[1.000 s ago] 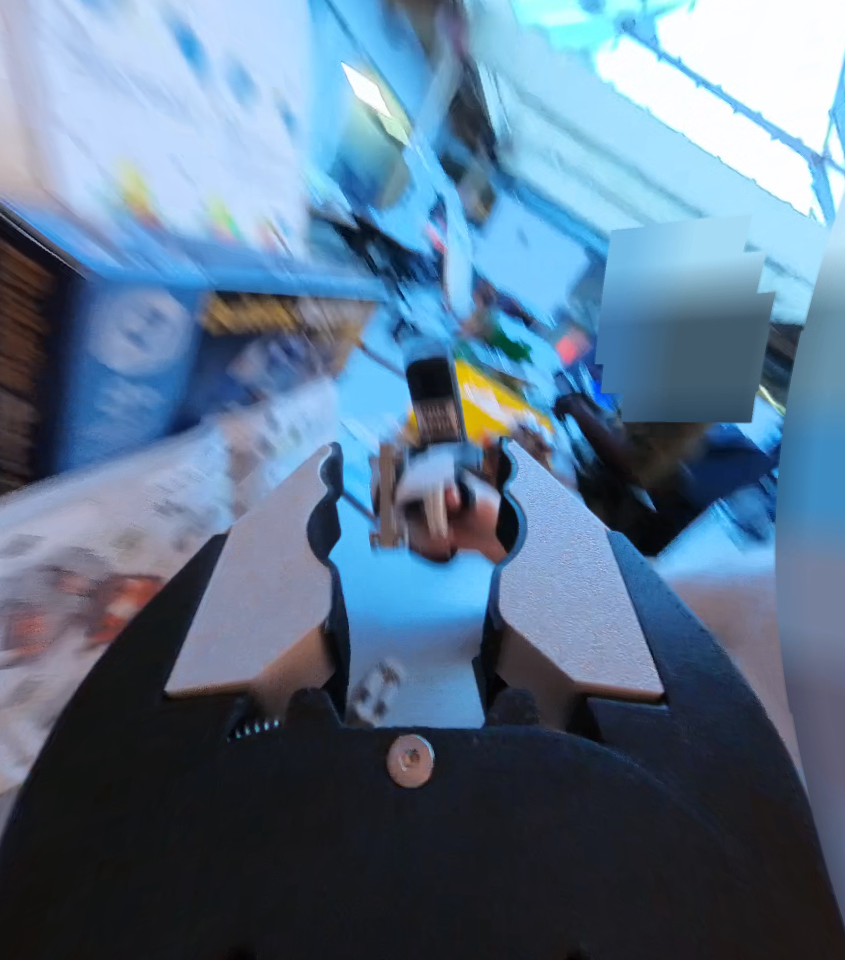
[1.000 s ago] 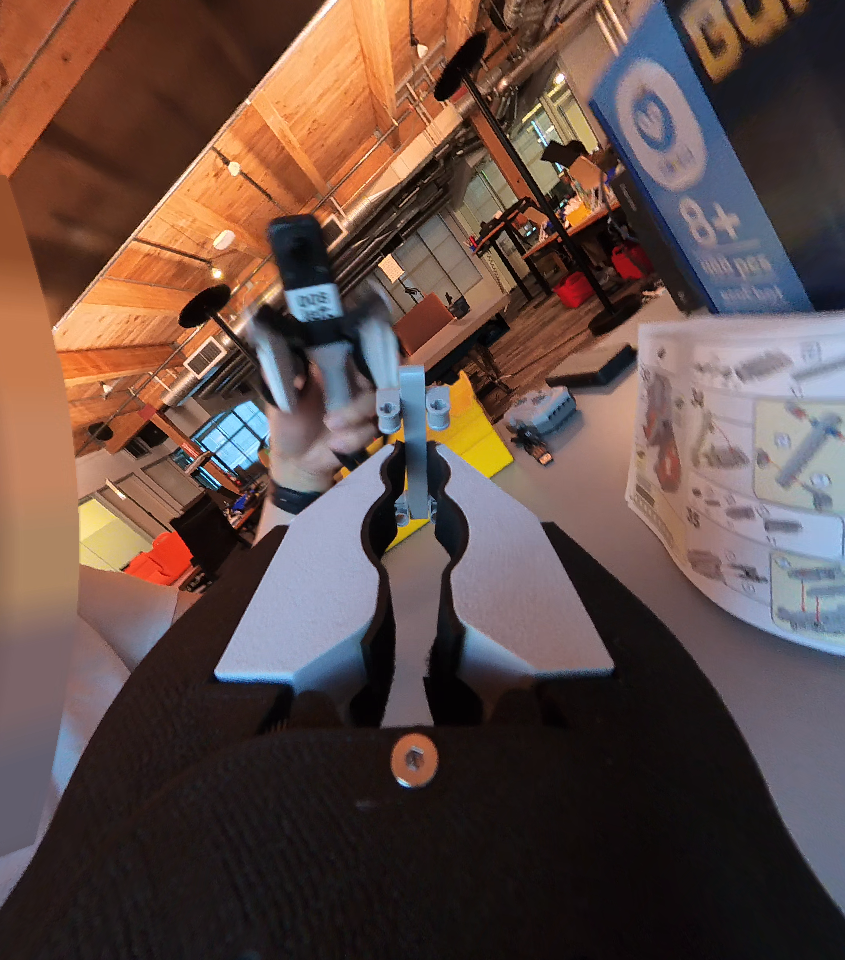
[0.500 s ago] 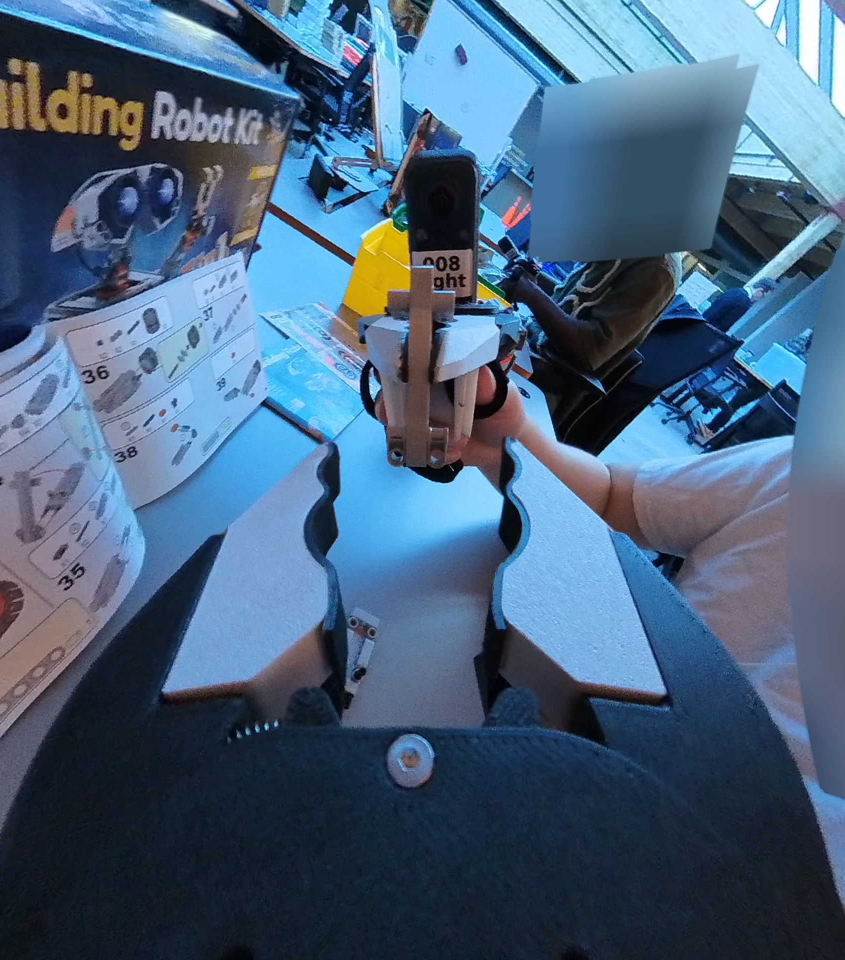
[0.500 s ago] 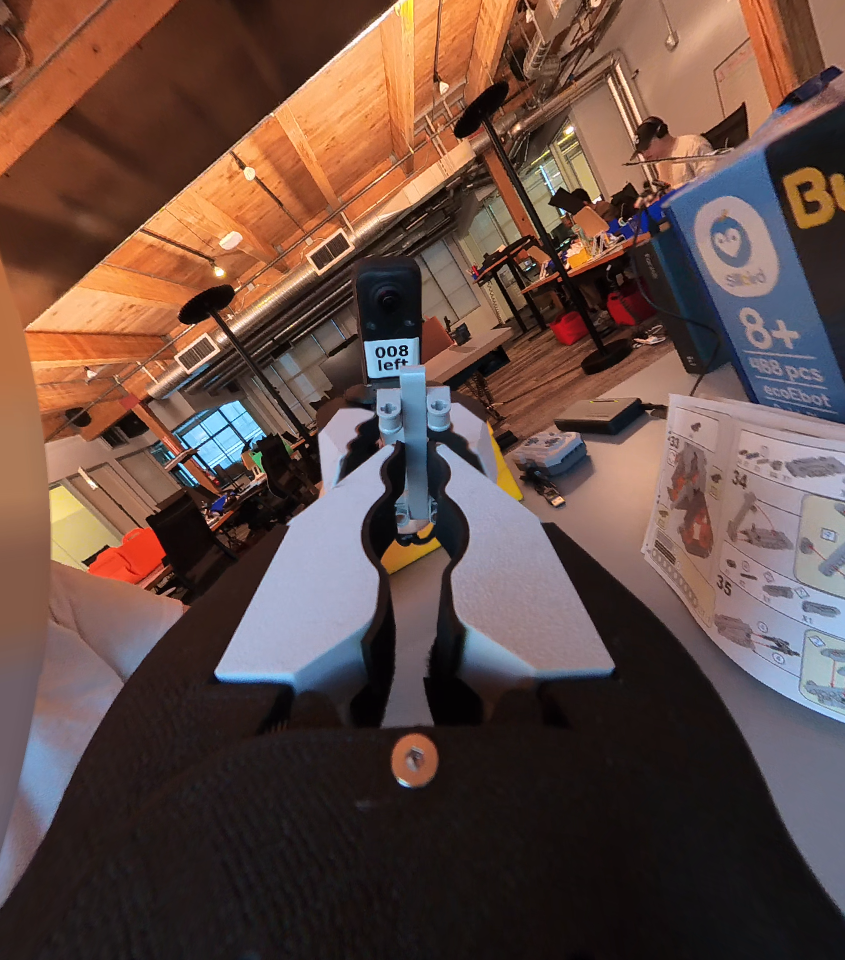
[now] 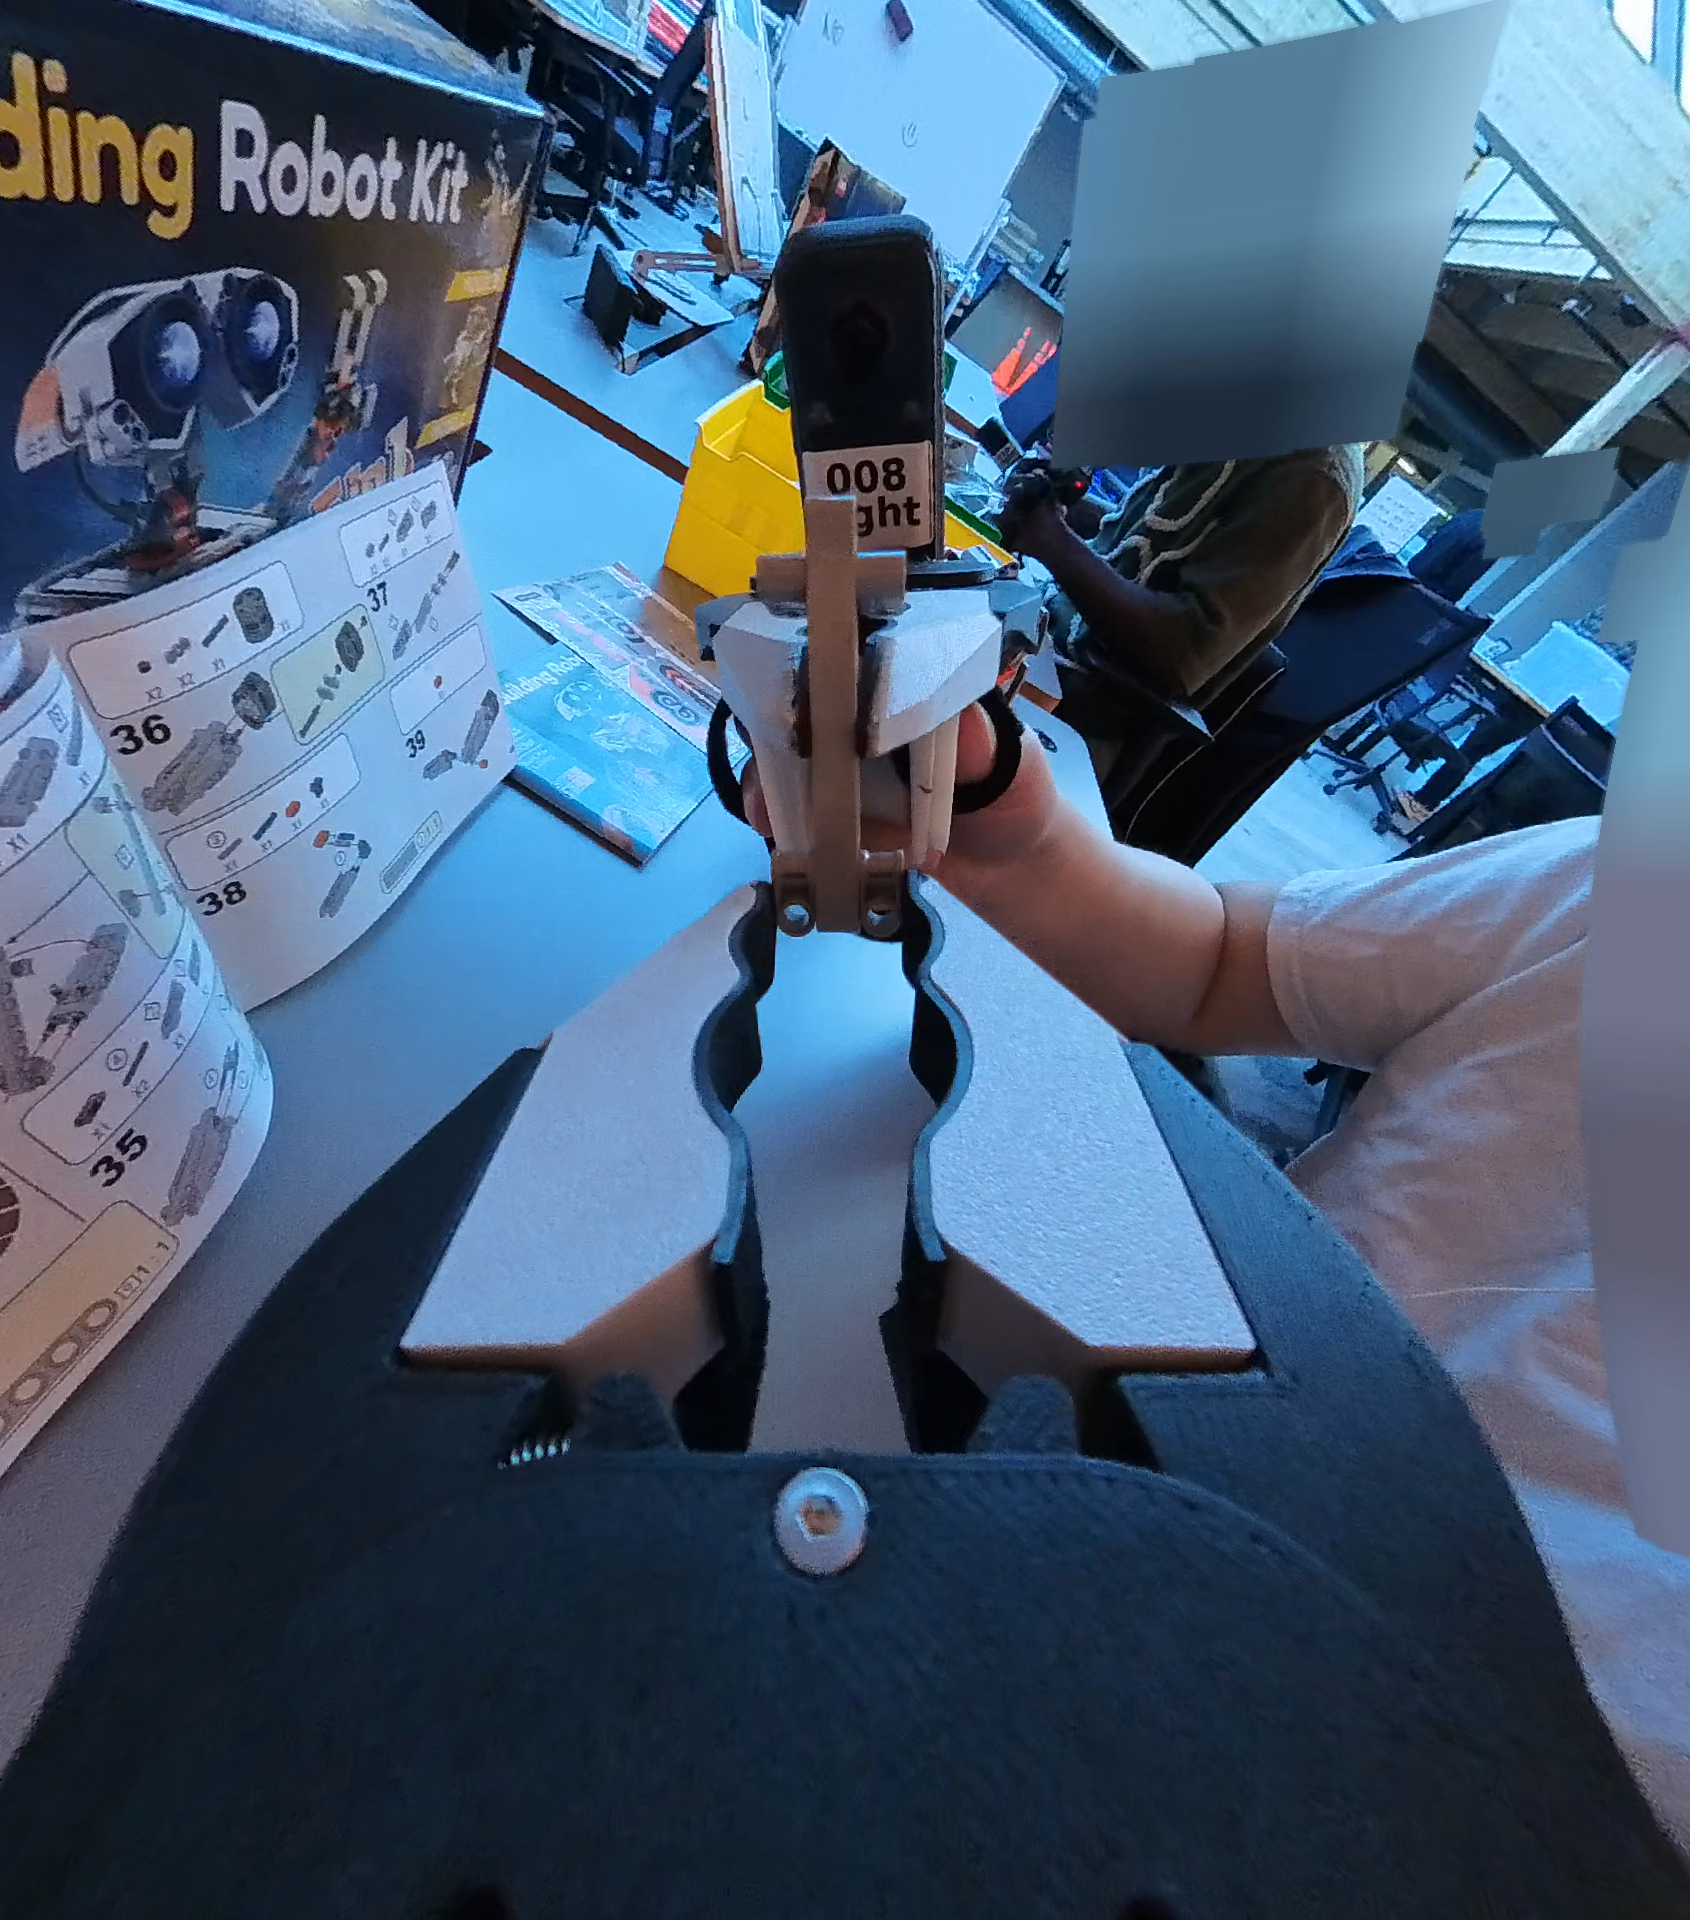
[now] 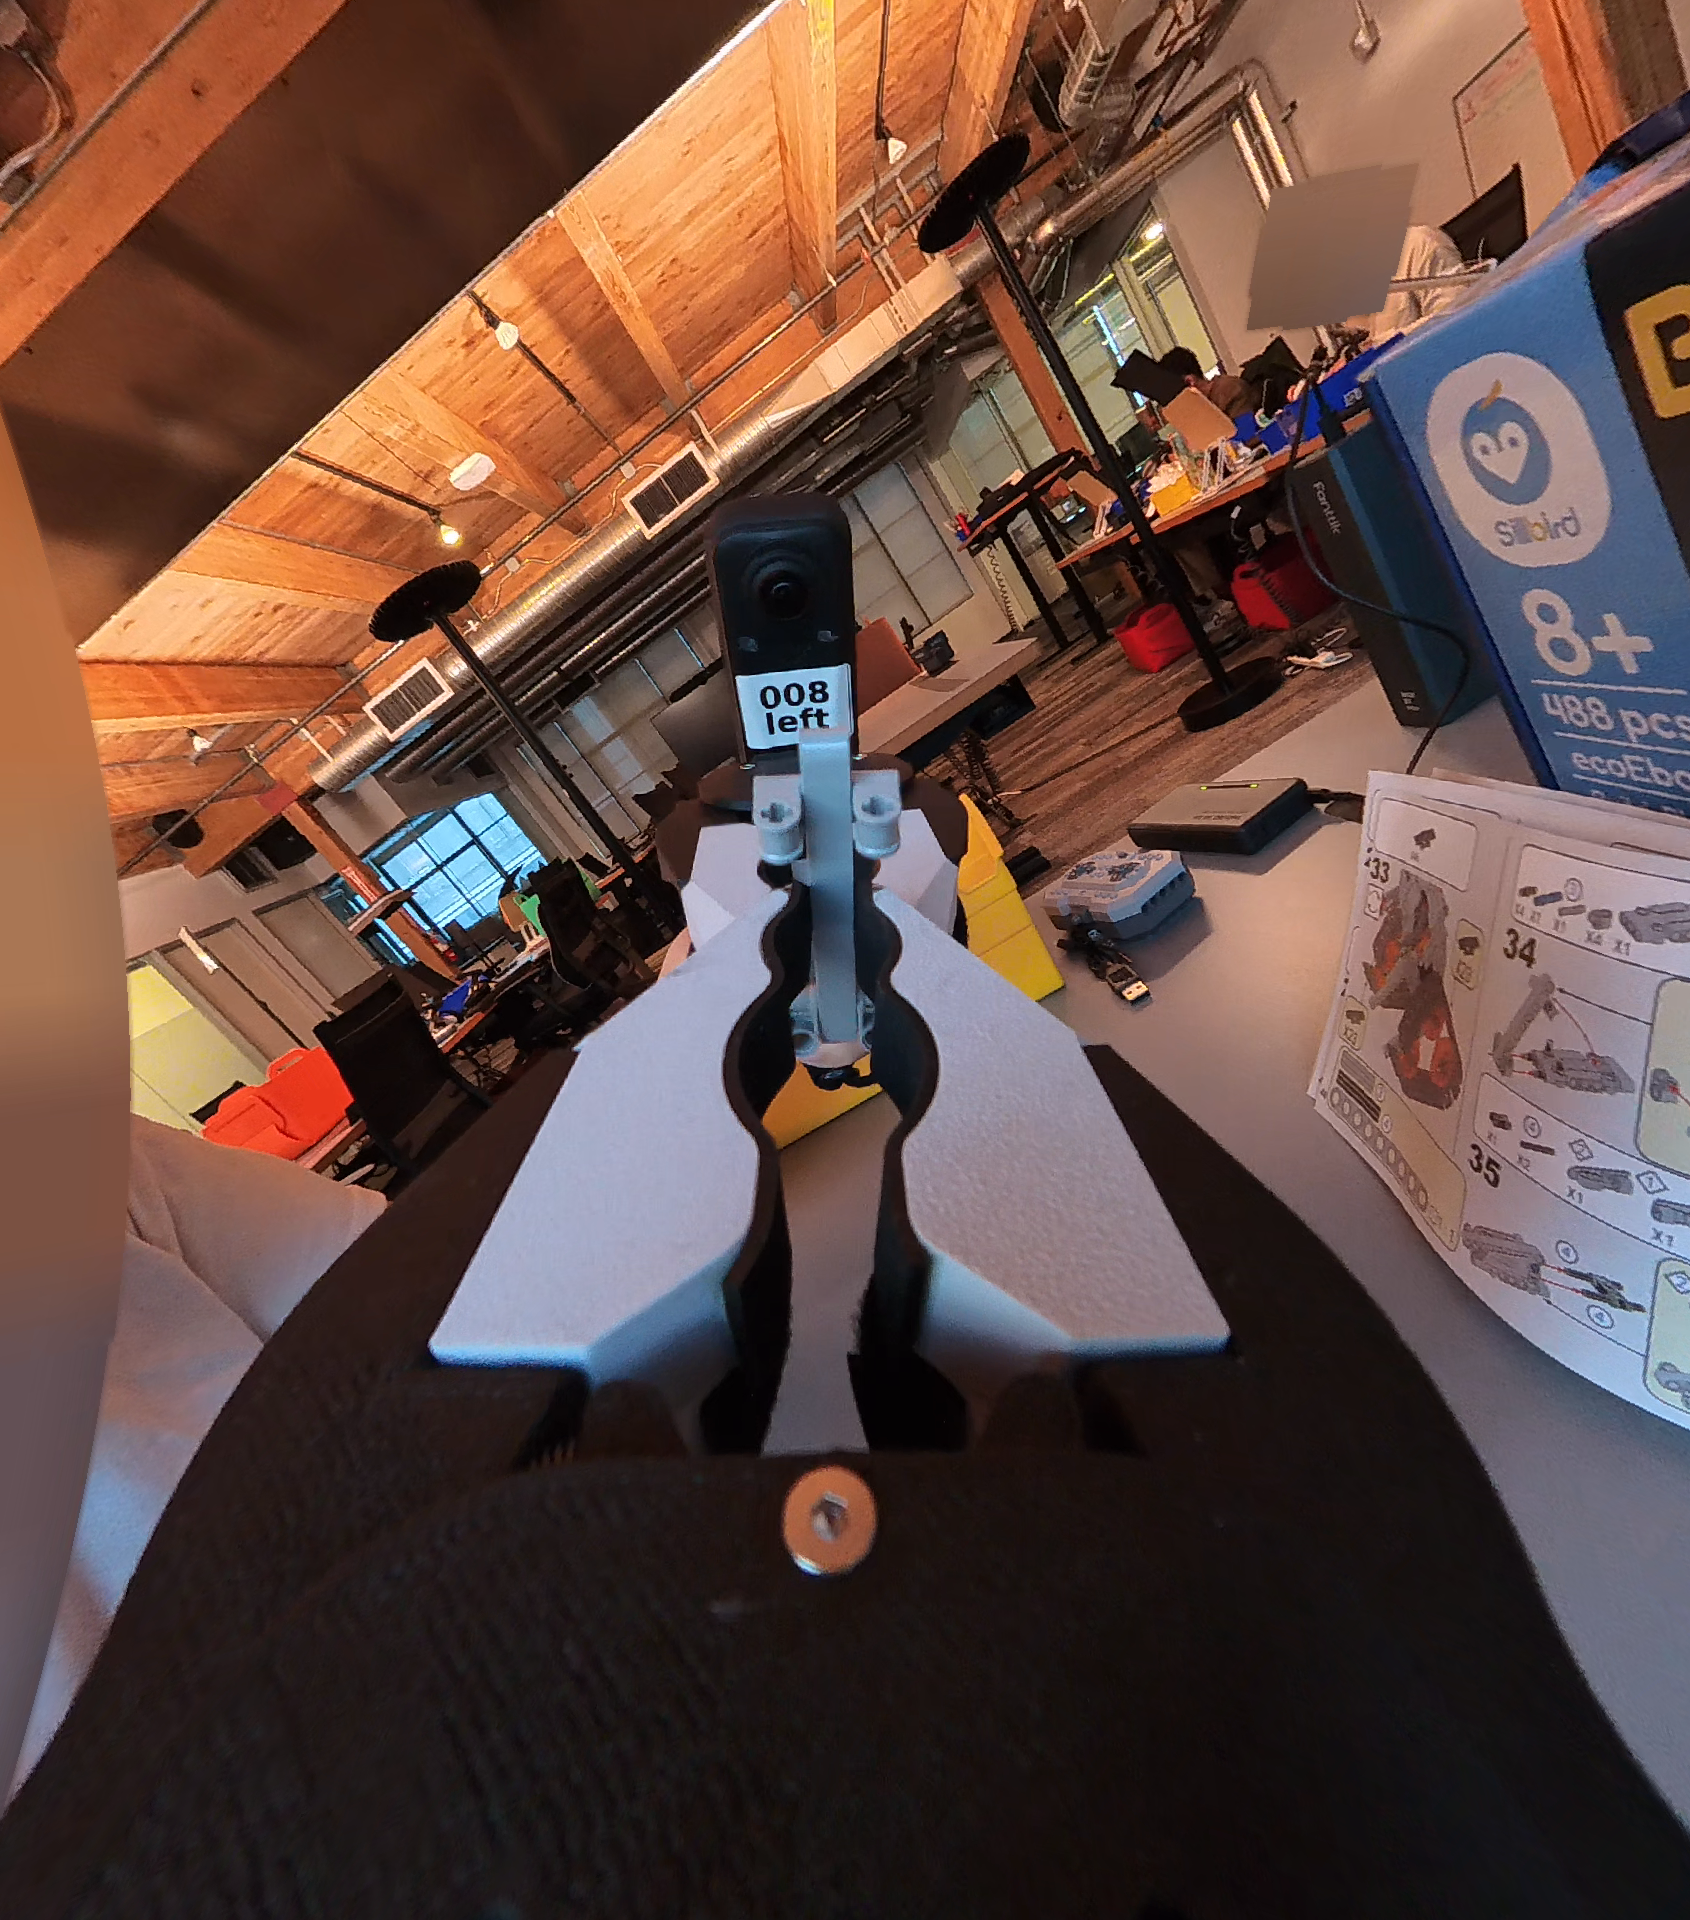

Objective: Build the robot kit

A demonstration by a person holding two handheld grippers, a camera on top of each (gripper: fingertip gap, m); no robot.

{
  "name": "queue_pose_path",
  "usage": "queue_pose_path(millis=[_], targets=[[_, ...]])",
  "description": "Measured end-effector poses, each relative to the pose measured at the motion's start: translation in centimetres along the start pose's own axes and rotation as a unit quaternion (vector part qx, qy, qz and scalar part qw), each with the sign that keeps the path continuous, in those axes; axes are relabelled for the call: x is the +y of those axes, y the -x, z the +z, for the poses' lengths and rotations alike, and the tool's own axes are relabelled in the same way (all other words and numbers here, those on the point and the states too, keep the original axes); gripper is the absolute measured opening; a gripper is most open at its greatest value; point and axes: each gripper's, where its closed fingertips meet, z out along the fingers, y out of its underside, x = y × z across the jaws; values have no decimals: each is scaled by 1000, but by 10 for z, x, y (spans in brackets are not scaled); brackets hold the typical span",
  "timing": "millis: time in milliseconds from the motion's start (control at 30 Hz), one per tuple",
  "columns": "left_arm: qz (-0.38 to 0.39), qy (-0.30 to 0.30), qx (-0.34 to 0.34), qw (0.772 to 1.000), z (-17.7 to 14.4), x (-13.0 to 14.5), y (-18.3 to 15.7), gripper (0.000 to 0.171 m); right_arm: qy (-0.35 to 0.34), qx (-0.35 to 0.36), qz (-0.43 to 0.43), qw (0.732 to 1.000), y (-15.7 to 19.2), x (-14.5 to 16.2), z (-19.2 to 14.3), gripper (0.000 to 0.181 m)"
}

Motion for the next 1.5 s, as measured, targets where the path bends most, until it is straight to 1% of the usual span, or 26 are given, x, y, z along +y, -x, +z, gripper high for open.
queue_pose_path(millis=[67, 100, 133, 167, 233, 300, 333, 367, 400, 433, 500, 567, 700, 733, 833, 867, 900, 1000, 1033, 1067, 1167, 1200, 1300, 1333, 1433, 1500], targets=[[10, 3, -5, 1000, 0, 0, -1, 21, -5, -1, -17, 1000, 3, -2, 1, 7], [15, 3, -4, 1000, 0, -1, -2, 21, -5, -3, -31, 999, 6, -3, 2, 21], [20, 0, -6, 1000, -1, -3, -3, 21, 3, 5, -44, 999, 7, -1, 3, 45], [25, -5, -10, 1000, -4, -5, -4, 21, 24, 10, -62, 998, 7, 4, 1, 53], [31, -16, -15, 999, -13, -10, -4, 21, 69, 12, -104, 992, 8, 23, -9, 52], [37, -37, -26, 998, -29, -17, -3, 22, 130, 62, -151, 978, -14, 62, -20, 53], [39, -49, -31, 998, -37, -20, -3, 21, 187, 81, -169, 964, -25, 93, -25, 53], [41, -59, -34, 997, -44, -23, -2, 21, 259, 83, -179, 945, -32, 129, -32, 55], [41, -67, -36, 996, -50, -25, -2, 20, 316, 95, -190, 925, -40, 156, -37, 57], [40, -75, -38, 996, -55, -27, -1, 20, 345, 105, -208, 909, -46, 172, -39, 57], [37, -85, -39, 995, -60, -29, 1, 20, 376, 127, -253, 883, -60, 188, -41, 55], [34, -93, -36, 994, -62, -29, 1, 20, 407, 133, -249, 869, -66, 198, -45, 53], [35, -95, -31, 994, -60, -28, 4, 20, 413, 137, -267, 860, -67, 200, -45, 38], [37, -95, -33, 994, -60, -27, 6, 21, 415, 131, -267, 860, -65, 201, -45, 25], [33, -100, -34, 994, -62, -24, 12, 20, 411, 133, -285, 856, -66, 195, -46, 25], [32, -105, -33, 993, -63, -24, 13, 20, 394, 134, -290, 862, -63, 187, -45, 24], [30, -109, -32, 993, -63, -23, 14, 20, 369, 134, -279, 877, -58, 175, -43, 24], [5, -142, -22, 990, -60, -15, 12, 21, 274, 118, -192, 935, -29, 140, -45, 23], [-2, -161, -14, 987, -57, -11, 7, 21, 240, 107, -168, 950, -16, 133, -48, 23], [-5, -171, -4, 985, -53, -5, 1, 21, 217, 112, -158, 957, -9, 130, -52, 23], [21, -161, -2, 987, -41, 34, -21, 21, 190, 144, -163, 957, 3, 131, -63, 23], [32, -173, 2, 984, -40, 43, -29, 20, 183, 144, -160, 959, 10, 130, -63, 23], [40, -264, 60, 962, -44, 50, -62, 20, 141, 91, -134, 977, 46, 128, -52, 24], [39, -272, 70, 959, -42, 54, -68, 20, 130, 74, -128, 980, 56, 128, -49, 24], [48, -240, 97, 965, -26, 70, -87, 20, 98, 46, -133, 985, 77, 122, -41, 24], [51, -240, 113, 963, -20, 73, -95, 20, 105, 46, -162, 980, 84, 122, -41, 24]])
